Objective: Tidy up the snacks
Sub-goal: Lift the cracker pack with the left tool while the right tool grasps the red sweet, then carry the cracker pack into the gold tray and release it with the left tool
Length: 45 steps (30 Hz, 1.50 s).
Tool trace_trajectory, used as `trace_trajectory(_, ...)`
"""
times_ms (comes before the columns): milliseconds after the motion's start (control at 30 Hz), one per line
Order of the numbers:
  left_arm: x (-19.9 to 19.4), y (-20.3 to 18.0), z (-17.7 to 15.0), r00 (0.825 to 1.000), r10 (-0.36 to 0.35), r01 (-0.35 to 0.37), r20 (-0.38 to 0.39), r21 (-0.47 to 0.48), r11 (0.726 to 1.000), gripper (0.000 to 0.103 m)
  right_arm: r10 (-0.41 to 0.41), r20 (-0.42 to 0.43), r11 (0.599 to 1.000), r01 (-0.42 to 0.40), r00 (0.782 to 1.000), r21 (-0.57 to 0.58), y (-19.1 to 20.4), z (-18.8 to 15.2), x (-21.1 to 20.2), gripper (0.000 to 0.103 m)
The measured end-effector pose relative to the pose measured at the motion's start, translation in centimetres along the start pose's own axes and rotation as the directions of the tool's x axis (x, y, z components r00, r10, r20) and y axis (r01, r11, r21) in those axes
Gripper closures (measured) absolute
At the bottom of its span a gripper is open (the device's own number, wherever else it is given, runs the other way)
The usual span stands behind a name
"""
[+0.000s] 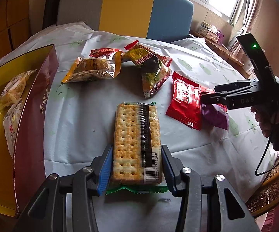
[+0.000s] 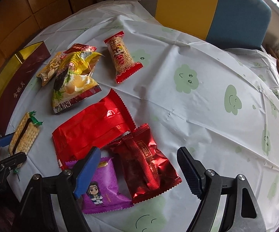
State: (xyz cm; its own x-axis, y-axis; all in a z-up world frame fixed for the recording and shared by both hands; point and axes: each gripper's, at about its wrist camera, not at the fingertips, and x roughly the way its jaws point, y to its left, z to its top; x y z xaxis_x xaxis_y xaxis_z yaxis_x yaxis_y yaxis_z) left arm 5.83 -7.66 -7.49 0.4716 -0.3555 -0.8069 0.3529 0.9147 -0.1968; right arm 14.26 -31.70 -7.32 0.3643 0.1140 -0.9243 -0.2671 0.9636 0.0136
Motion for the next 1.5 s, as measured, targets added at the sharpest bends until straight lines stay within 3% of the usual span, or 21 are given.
trace_trajectory(33, 0.0, 0.0, 0.0, 1.000, 0.000, 0.000, 0.001, 0.000, 1.000, 0.055, -0.002, -0.007, 1.000, 0.002, 1.000, 0.000, 0.0, 0.0, 0.1, 0.033)
trace_trajectory(67, 0.0, 0.0, 0.0, 1.000, -0.001, 0.001, 0.001, 0.000, 1.000, 0.055, -0.008, -0.016, 1.000, 0.009, 1.000, 0.005, -0.1, 0.0, 0.3, 0.054)
trace_trajectory(300, 0.0, 0.0, -0.1, 1.000, -0.001, 0.001, 0.004, 0.001, 1.000, 0.055, -0.042, -0.053, 0.995, 0.046, 0.998, 0.088, -2.0, -0.2, 0.7, 0.055)
trace_trajectory(833, -0.3, -1.2, -0.1, 0.999, 0.052, -0.053, 0.017, 0.058, 0.997, 0.055, -0.071, -0.059, 0.995, 0.075, 0.996, 0.068, -1.7, -0.4, 1.3, 0.054)
trace_trajectory(1100, -3.7, -0.9, 1.1, 0.995, 0.023, -0.027, 0.095, 0.042, 0.999, 0.055, -0.085, -0.052, 0.995, 0.087, 0.995, 0.047, -1.8, -0.5, 1.3, 0.054)
trace_trajectory(1333, -8.5, 2.9, 3.2, 0.980, 0.050, -0.033, 0.192, -0.088, 0.996, 0.055, -0.098, -0.045, 0.995, 0.099, 0.994, 0.026, -1.4, -0.5, 1.3, 0.055)
trace_trajectory(1500, -10.7, 8.1, 3.1, 0.968, 0.161, -0.111, 0.194, -0.247, 0.963, 0.055, -0.102, -0.044, 0.994, 0.103, 0.994, 0.023, -1.4, -0.6, 1.2, 0.055)
